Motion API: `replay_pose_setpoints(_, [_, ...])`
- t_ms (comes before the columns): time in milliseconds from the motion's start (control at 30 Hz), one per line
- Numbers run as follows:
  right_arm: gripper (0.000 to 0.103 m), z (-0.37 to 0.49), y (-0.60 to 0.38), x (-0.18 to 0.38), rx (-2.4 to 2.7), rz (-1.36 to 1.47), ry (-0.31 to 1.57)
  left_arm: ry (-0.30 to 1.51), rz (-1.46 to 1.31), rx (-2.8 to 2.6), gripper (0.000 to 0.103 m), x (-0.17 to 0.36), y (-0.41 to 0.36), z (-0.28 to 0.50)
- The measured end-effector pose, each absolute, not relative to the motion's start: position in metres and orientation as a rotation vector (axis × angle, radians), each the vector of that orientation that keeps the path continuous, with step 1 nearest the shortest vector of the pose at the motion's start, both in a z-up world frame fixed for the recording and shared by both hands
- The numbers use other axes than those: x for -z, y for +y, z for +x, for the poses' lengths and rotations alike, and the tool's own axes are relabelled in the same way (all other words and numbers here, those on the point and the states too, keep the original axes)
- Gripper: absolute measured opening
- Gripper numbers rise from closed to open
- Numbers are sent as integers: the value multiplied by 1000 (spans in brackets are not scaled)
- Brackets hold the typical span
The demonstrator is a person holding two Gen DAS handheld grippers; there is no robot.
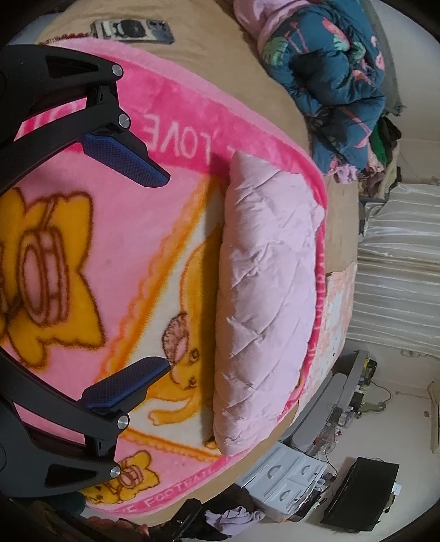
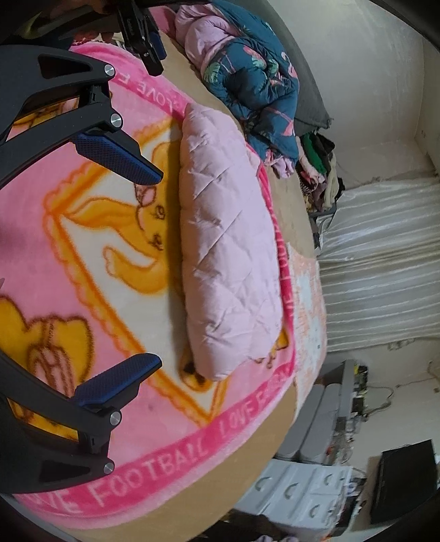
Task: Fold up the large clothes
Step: 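Move both tools down and grasp the edge of the pink jacket bundle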
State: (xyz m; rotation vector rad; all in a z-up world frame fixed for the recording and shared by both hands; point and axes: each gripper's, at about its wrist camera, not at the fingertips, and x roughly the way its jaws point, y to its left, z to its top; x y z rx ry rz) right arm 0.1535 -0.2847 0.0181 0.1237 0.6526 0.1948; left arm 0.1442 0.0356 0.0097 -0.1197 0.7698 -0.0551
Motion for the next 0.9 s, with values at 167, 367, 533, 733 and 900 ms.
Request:
replay_pose_setpoints(167, [99,164,-288,-3,-170,140,691,803,-136,44,94,4,36,154])
replay_pose_setpoints(367, [99,182,-295,16,-135,183,734,830,-151,27,94,16,38,170])
replay_pose_setpoints(533, [99,201,-303,29,-102,229,771,846,-162,15,94,25,39,186])
replay_pose_setpoints(733, [99,218,-311,43,-79,283,797,865,-178,2,94,35,39,205])
replay_pose_setpoints(900, [99,233,-315,48,-64,313,802,880,-199,-10,94,43,41,220])
